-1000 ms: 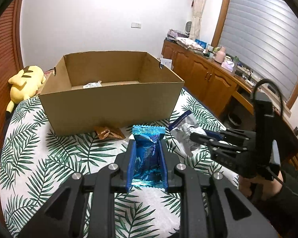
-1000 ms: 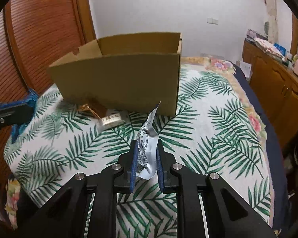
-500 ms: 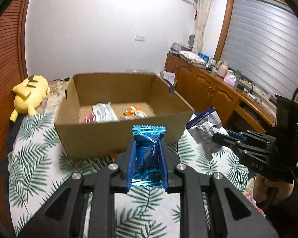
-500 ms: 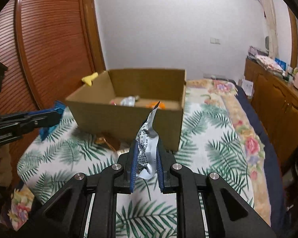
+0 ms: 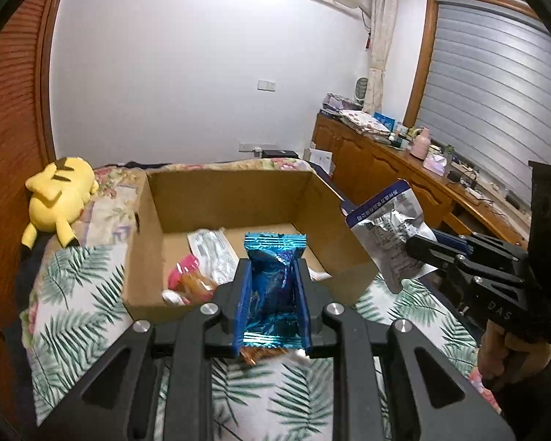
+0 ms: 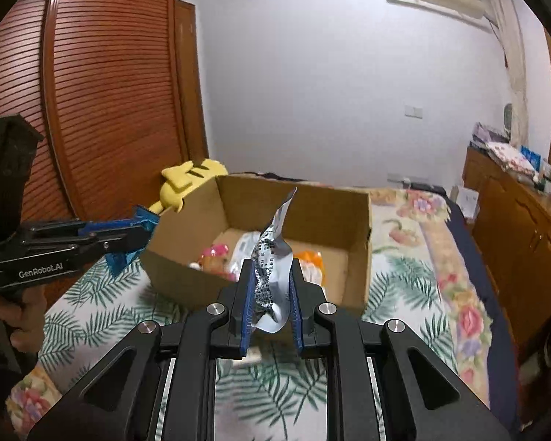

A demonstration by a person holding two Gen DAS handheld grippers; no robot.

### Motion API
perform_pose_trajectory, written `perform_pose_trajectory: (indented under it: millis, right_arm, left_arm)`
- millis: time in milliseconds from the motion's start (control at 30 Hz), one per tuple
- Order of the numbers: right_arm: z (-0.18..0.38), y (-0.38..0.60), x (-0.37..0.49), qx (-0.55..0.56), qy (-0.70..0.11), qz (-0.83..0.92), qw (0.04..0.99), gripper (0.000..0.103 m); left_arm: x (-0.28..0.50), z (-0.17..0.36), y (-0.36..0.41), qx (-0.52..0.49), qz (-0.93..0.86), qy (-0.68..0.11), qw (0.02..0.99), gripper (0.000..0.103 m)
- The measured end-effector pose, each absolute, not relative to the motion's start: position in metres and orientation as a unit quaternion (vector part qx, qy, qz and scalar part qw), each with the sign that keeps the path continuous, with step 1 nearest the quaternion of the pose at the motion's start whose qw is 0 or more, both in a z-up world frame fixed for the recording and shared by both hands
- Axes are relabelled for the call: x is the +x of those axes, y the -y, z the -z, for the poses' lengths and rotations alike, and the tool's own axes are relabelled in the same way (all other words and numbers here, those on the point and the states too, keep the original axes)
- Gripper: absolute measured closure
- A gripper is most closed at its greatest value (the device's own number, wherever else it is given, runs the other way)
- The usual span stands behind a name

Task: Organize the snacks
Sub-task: 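Carry both packets over the box and open both tools to drop them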

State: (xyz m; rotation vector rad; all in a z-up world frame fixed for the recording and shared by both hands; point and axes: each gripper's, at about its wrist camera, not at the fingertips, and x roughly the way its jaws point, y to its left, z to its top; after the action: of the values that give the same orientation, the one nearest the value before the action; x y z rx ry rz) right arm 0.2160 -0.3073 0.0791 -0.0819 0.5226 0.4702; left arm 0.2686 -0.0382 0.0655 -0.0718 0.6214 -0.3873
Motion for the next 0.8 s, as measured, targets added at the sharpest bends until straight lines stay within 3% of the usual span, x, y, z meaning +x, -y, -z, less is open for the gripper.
perform_pose_trajectory:
  millis: [433, 800]
  right_arm:
    - [-0.08, 0.283, 0.273, -0.062, -0.256, -0.236, 0.936, 0.089]
    - [-0.037, 0.268, 0.31, -0.071, -0.298, -0.229, 0.924, 0.089]
  left_arm:
    - [0.331, -0.059, 0.035, -0.022, 0.178, -0.319, 0.93, 0.082]
    - [0.355, -0.025, 0.04, -0.025, 0.175, -0.346, 0.922, 0.082]
